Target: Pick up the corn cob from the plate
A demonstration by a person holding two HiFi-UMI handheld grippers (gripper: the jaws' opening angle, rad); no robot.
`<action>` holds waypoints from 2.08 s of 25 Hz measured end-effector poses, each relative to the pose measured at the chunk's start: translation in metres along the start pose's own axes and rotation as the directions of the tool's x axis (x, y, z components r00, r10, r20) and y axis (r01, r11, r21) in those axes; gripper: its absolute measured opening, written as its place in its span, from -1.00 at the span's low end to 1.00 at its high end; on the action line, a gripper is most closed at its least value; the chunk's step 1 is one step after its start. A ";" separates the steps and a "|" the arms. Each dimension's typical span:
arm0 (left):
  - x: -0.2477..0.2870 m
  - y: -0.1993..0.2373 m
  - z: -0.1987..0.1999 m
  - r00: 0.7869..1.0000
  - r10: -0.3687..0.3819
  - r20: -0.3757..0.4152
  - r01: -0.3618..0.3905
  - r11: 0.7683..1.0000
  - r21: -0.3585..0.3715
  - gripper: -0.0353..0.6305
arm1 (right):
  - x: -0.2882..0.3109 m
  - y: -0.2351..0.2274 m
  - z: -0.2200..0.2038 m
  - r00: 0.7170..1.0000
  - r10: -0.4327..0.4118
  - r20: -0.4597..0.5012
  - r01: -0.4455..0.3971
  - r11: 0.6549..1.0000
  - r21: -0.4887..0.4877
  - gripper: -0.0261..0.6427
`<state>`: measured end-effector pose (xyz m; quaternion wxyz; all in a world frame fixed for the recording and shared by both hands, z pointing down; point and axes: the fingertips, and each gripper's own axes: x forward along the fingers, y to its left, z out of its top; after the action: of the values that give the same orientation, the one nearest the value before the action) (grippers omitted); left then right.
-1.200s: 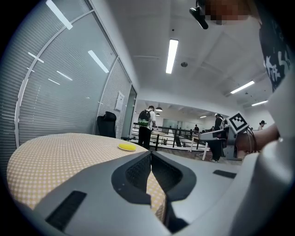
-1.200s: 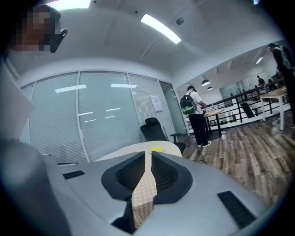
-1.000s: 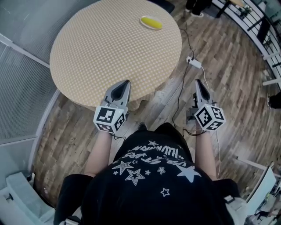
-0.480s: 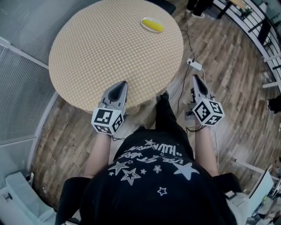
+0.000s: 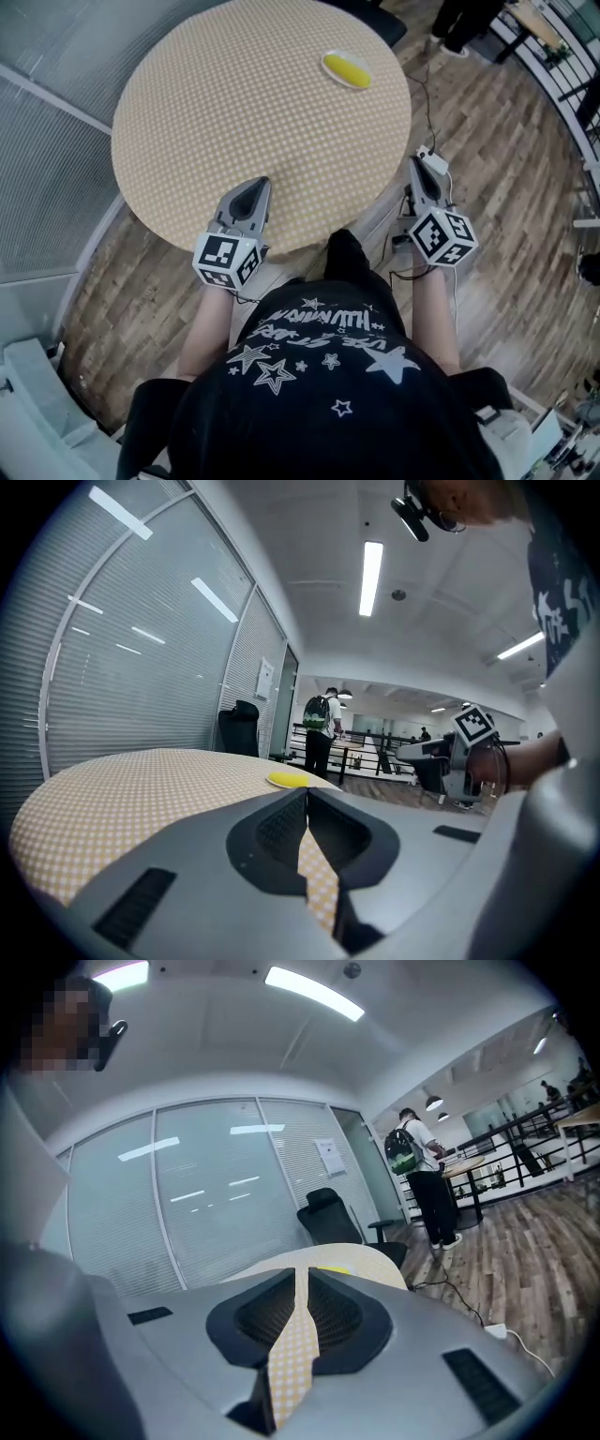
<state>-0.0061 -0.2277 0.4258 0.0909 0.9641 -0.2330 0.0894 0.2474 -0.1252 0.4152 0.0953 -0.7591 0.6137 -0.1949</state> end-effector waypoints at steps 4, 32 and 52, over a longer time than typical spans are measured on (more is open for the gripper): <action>0.032 0.008 0.006 0.999 0.041 -0.001 -0.041 0.999 -0.030 -0.87 | 0.036 -0.021 0.005 0.999 0.025 -0.042 -0.026 0.999 -0.029 -0.76; 0.155 0.065 0.028 0.936 0.344 -0.079 -0.352 0.927 -0.128 -0.87 | 0.273 -0.072 -0.020 0.781 0.208 -0.589 -0.364 0.918 -0.159 -0.58; 0.190 0.121 0.002 0.871 0.448 -0.203 -0.483 0.857 -0.179 -0.87 | 0.377 -0.071 -0.079 0.578 0.055 -0.814 -0.535 0.780 -0.326 -0.23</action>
<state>0.1041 -0.4157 0.4806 0.1923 0.8524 -0.4605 0.1560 0.3426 -0.4666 0.5812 -0.3604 -0.4760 0.7453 -0.2968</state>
